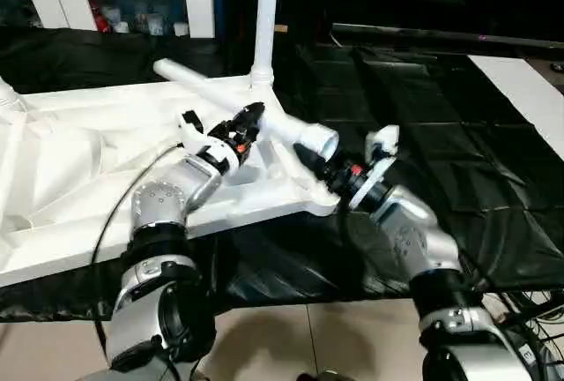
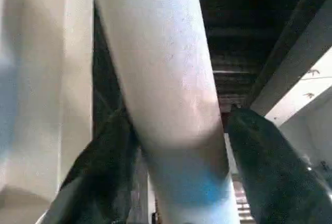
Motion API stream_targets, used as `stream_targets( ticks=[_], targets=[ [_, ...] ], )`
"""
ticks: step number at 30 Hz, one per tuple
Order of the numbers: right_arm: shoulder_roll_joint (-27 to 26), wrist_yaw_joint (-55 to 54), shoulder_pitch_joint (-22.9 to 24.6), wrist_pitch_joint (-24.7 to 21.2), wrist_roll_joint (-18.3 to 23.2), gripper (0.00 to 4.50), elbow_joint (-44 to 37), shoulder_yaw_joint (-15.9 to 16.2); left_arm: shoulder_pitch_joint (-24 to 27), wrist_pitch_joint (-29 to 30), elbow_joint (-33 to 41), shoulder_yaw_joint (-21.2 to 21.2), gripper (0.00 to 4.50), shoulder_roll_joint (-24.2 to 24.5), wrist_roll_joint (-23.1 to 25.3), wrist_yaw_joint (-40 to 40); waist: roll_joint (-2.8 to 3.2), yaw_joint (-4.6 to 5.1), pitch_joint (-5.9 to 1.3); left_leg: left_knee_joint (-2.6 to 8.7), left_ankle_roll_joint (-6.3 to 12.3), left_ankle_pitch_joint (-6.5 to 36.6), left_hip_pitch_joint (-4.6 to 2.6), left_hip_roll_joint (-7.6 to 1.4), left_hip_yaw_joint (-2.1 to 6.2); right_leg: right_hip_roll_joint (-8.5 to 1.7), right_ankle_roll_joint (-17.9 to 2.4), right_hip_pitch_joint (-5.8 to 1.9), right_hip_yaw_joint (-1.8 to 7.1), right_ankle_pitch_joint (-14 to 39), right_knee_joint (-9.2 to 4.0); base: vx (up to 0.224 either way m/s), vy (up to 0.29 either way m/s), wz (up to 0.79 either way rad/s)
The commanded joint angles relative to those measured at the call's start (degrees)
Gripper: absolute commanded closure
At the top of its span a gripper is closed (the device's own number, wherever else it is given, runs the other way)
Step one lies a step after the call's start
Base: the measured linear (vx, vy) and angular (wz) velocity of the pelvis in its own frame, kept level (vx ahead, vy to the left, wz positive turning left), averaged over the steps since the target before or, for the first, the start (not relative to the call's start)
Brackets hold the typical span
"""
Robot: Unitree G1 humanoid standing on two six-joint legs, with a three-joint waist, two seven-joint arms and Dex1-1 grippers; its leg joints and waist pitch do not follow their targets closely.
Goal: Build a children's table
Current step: Insert table leg to table base
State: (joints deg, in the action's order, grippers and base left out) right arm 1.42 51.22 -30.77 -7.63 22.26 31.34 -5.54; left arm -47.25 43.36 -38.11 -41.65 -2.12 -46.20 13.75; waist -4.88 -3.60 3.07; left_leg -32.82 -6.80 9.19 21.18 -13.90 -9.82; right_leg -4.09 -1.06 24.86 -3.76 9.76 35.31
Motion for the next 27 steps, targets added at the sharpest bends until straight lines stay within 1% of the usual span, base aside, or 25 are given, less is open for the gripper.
stream_targets(
  ticks=[1, 2, 3, 4, 6, 7, 8, 9, 10, 11, 12, 14, 15, 17, 18, 19, 20, 22, 23, 24, 25, 26, 27],
  targets=[
    [0.36, 0.27, 0.88, -1.13, 0.35, 1.77, -1.81, 0.34, -1.16, -0.47, -0.04, 1.95, 1.24, 0.26, 0.8, 0.3, 0.61, -0.35, -4.29, 2.5, 5.65, 6.59, -0.52, 1.18, -1.01, -2.18, -13.57, -4.78, 1.82, 0.7, -3.3, 0.0, 0.0, 0.0],
    [0.4, 0.08, 1.02, -1.36, 0.38, 1.77, -2.17, 0.48, -1.09, -1.11, -0.1, 2.47, 1.74, 0.47, 1.25, 0.67, 0.57, -0.38, -4.3, 2.5, 5.61, 6.54, -0.5, 1.19, -1.01, -2.21, -13.56, -4.82, 1.84, 0.74, -3.3, 0.0, 0.0, 0.0],
    [0.41, -0.16, 1.07, -1.42, 0.38, 1.77, -2.33, 0.52, -1.01, -1.65, 0.09, 2.71, 1.74, 0.56, 1.51, 0.71, 0.62, -0.44, -4.31, 2.51, 5.46, 6.27, -0.48, 1.15, -1.0, -2.27, -13.52, -4.85, 1.87, 0.39, -3.25, 0.0, 0.0, 0.0],
    [0.42, -0.31, 1.11, -1.46, 0.4, 1.77, -2.44, 0.55, -0.97, -2.0, 0.23, 2.79, 1.83, 0.61, 1.59, 0.67, 0.61, -0.44, -4.3, 2.52, 5.46, 6.3, -0.5, 1.14, -1.0, -2.25, -13.47, -4.83, 1.86, 0.33, -3.28, 0.0, 0.0, 0.0],
    [0.45, -0.47, 1.21, -1.55, 0.46, 1.77, -2.63, 0.63, -0.77, -2.48, 0.9, 3.64, 1.77, 0.78, 2.19, 1.32, 0.62, -0.58, -4.32, 2.52, 5.24, 6.01, -0.5, 1.12, -1.01, -2.35, -13.96, -4.84, 1.86, -0.21, -3.19, 0.0, 0.0, 0.0],
    [0.48, -0.81, 1.46, -1.69, 0.45, 1.78, -3.07, 0.86, -0.38, -3.62, 2.3, 5.52, 2.1, 1.27, 3.72, 2.18, 0.6, -0.58, -4.37, 2.5, 5.18, 6.23, -0.59, 1.07, -0.98, -2.3, -13.79, -4.81, 1.86, -0.22, -3.12, 0.0, 0.0, 0.0],
    [0.48, -0.81, 1.46, -1.69, 0.45, 1.78, -3.07, 0.86, -0.38, -3.62, 2.3, 5.52, 2.15, 1.27, 3.72, 2.18, 0.58, -0.6, -4.31, 2.54, 5.18, 6.38, -0.6, 1.08, -0.99, -2.29, -13.66, -4.77, 1.84, 0.04, -3.2, 0.0, 0.0, 0.0],
    [0.47, -0.84, 1.63, -1.97, 0.53, 1.78, -3.43, 0.98, -0.02, -4.51, 3.39, 6.96, 2.13, 1.57, 4.72, 3.4, 0.6, -0.62, -4.32, 2.51, 5.07, 6.4, -0.55, 1.13, -1.01, -2.32, -13.64, -4.84, 1.86, 0.15, -3.15, 0.0, 0.0, 0.0],
    [0.45, -0.93, 1.97, -2.55, 0.64, 1.78, -4.29, 1.1, 0.41, -6.2, 5.1, 9.07, 2.13, 2.1, 6.17, 4.75, 0.59, -0.82, -4.3, 2.62, 4.79, 6.23, -0.54, 0.99, -0.91, -2.49, -13.74, -4.9, 1.88, 0.35, -3.21, 0.0, 0.0, 0.0],
    [0.45, -0.93, 1.97, -2.56, 0.64, 1.78, -4.31, 1.1, 0.42, -6.25, 5.15, 9.12, 2.13, 2.11, 6.21, 4.79, 0.62, -0.84, -4.39, 2.55, 4.7, 6.2, -0.55, 0.94, -0.95, -2.47, -13.8, -4.89, 1.89, -0.01, -3.09, 0.0, 0.0, 0.0],
    [0.52, -1.03, 2.15, -2.87, 0.74, 1.78, -4.86, 1.14, 0.56, -7.53, 6.91, 10.33, 2.19, 2.44, 6.69, 6.04, 0.48, -0.92, -4.33, 2.55, 4.68, 6.04, -0.57, 1.0, -0.99, -2.4, -13.73, -4.84, 1.91, -0.45, -3.04, 0.0, 0.0, 0.0],
    [0.68, -1.27, 2.21, -2.88, 0.65, 1.8, -5.14, 1.16, 0.34, -7.14, 8.53, 10.61, 2.29, 2.68, 6.17, 6.02, 0.54, -1.06, -4.35, 2.51, 4.4, 5.45, -0.5, 1.02, -0.98, -2.44, -13.84, -4.97, 1.97, -1.6, -2.84, 0.0, 0.0, 0.0],
    [0.86, -1.46, 2.26, -2.77, 0.46, 1.81, -5.27, 1.31, 0.3, -7.29, 9.52, 11.33, 2.31, 2.96, 6.43, 6.48, 0.48, -1.09, -4.37, 2.49, 4.34, 5.47, -0.55, 1.02, -1.01, -2.44, -13.87, -4.94, 1.97, -1.8, -2.83, 0.0, 0.0, 0.0],
    [1.58, -2.18, 2.41, -2.66, -0.69, 1.81, -5.66, 2.06, 0.41, -7.37, 11.82, 13.36, 2.35, 3.59, 7.36, 7.59, 0.51, -1.14, -4.32, 2.5, 4.28, 5.61, -0.55, 1.07, -1.03, -2.42, -13.72, -4.91, 1.96, -1.34, -2.88, 0.0, 0.0, 0.0],
    [1.58, -2.18, 2.41, -2.66, -0.69, 1.81, -5.66, 2.06, 0.41, -7.37, 11.82, 13.36, 2.35, 3.59, 7.36, 7.59, 0.56, -1.22, -4.34, 2.46, 4.02, 5.79, -0.56, 1.06, -1.06, -2.38, -13.45, -4.9, 1.99, -0.82, -2.88, 0.0, 0.0, 0.0],
    [2.21, -0.57, 3.21, -3.94, 0.44, 1.26, -7.71, 2.39, 0.49, -8.12, 14.43, 15.87, 2.36, 4.57, 8.92, 8.93, 0.48, -1.36, -4.27, 2.56, 3.94, 6.13, -0.65, 1.0, -1.01, -2.37, -12.98, -4.89, 1.96, 0.11, -3.0, 0.0, 0.0, 0.0],
    [2.48, 0.3, 3.61, -4.55, 1.16, 1.13, -8.71, 2.48, 0.56, -8.53, 15.32, 16.93, 2.39, 5.04, 9.57, 9.6, 0.47, -1.46, -4.3, 2.53, 3.83, 6.05, -0.63, 1.0, -1.02, -2.4, -12.85, -4.92, 1.98, 0.24, -2.96, 0.0, 0.0, 0.0],
    [3.25, 2.28, 4.55, -6.21, 2.71, 1.06, -10.82, 2.66, 0.58, -9.4, 16.25, 18.49, 2.4, 5.95, 10.89, 10.45, 0.4, -1.5, -4.28, 2.58, 3.76, 6.2, -0.64, 0.99, -0.97, -2.31, -12.32, -4.95, 1.97, 0.16, -3.0, 0.0, 0.0, 0.0],
    [3.87, 3.37, 5.19, -7.39, 3.61, 1.06, -12.19, 2.71, 0.48, -9.53, 16.6, 18.93, 2.4, 6.43, 11.22, 10.69, 0.32, -1.51, -4.25, 2.6, 3.92, 6.35, -0.62, 1.07, -0.99, -2.23, -11.78, -5.1, 2.0, 0.33, -3.09, 0.0, 0.0, 0.0],
    [4.64, 4.54, 5.88, -8.82, 4.74, 0.91, -13.68, 2.58, 0.53, -10.14, 16.95, 19.66, 2.44, 7.05, 11.93, 11.02, 0.38, -1.51, -4.23, 2.57, 3.79, 6.46, -0.54, 1.08, -0.96, -2.26, -11.41, -5.09, 2.04, 0.58, -3.02, 0.0, 0.0, 0.0],
    [5.41, 5.46, 6.38, -10.09, 5.66, 0.72, -14.82, 2.38, 0.67, -10.42, 17.39, 20.48, 2.56, 7.7, 12.47, 11.74, 0.39, -1.56, -4.24, 2.58, 3.78, 6.29, -0.62, 1.05, -0.97, -2.23, -11.29, -5.04, 2.01, 0.94, -3.14, 0.0, 0.0, 0.0],
    [6.13, 6.09, 6.69, -11.17, 6.53, 0.72, -15.66, 1.94, 0.87, -10.61, 17.84, 21.21, 2.56, 8.25, 12.93, 12.32, 0.39, -1.58, -4.34, 2.47, 3.73, 6.17, -0.59, 1.06, -0.97, -2.28, -11.38, -5.06, 2.02, 0.75, -2.99, 0.0, 0.0, 0.0],
    [6.54, 6.34, 6.79, -11.73, 7.11, 0.64, -16.05, 1.49, 0.99, -10.61, 18.1, 21.53, 2.58, 8.5, 13.13, 12.5, 0.59, -1.56, -4.3, 2.53, 3.67, 6.17, -0.66, 1.01, -0.95, -2.24, -11.51, -4.94, 2.0, 0.81, -2.99, 0.0, 0.0, 0.0]
  ],
)
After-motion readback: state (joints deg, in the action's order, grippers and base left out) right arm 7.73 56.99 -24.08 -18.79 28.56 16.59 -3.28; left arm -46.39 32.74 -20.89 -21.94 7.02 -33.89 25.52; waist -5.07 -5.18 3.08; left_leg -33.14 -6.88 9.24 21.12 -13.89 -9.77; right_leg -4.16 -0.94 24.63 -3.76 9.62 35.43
